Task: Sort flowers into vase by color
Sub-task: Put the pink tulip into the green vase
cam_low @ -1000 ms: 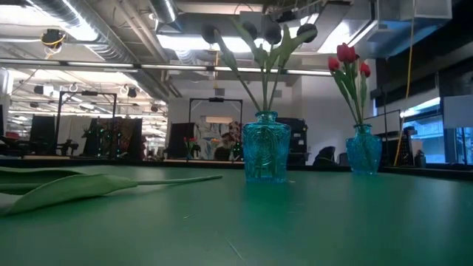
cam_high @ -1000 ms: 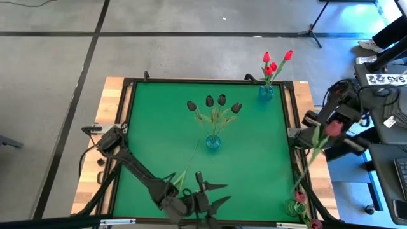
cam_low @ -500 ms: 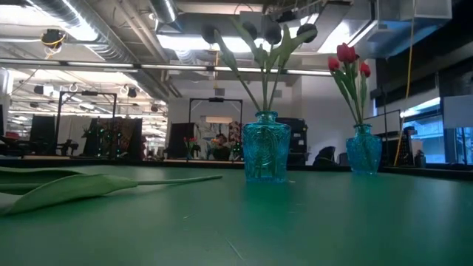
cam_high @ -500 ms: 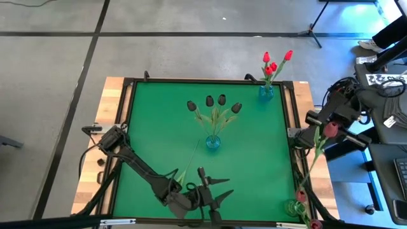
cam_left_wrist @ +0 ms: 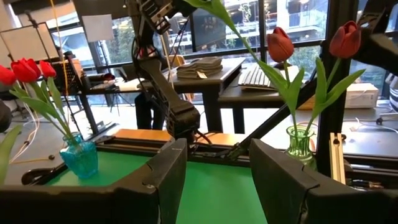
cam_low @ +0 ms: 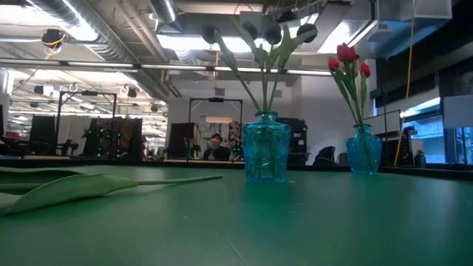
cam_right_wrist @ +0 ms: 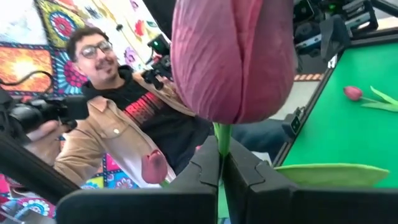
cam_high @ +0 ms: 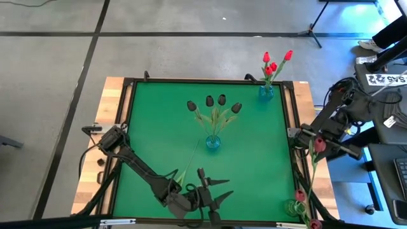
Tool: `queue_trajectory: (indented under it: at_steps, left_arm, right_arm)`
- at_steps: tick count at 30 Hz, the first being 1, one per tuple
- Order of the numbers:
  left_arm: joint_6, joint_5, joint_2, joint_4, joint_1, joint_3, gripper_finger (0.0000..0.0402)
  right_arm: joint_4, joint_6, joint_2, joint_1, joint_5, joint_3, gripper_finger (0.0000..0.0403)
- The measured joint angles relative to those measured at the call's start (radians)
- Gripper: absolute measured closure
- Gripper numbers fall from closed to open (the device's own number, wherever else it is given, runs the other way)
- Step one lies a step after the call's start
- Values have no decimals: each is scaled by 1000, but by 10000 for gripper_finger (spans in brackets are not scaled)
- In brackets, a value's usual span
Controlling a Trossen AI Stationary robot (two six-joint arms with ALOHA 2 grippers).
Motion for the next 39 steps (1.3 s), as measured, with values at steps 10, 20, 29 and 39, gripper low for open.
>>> queue_trajectory:
  at_steps: [10, 20, 29, 39]
  left_arm:
    - [-1, -37, 0, 0, -24, 0, 230]
    - [-20, -66, 1, -44, -85, 0, 230]
    - [-34, -70, 1, -48, -68, 0, 230]
    - [-53, -70, 1, -69, -66, 0, 230]
  right_arm:
    - [0, -31, 105, 1, 32, 0, 398]
    - [3, -28, 138, 1, -28, 0, 398]
    - [20, -35, 207, 1, -51, -1, 398]
    - [18, -23, 239, 27, 46, -1, 398]
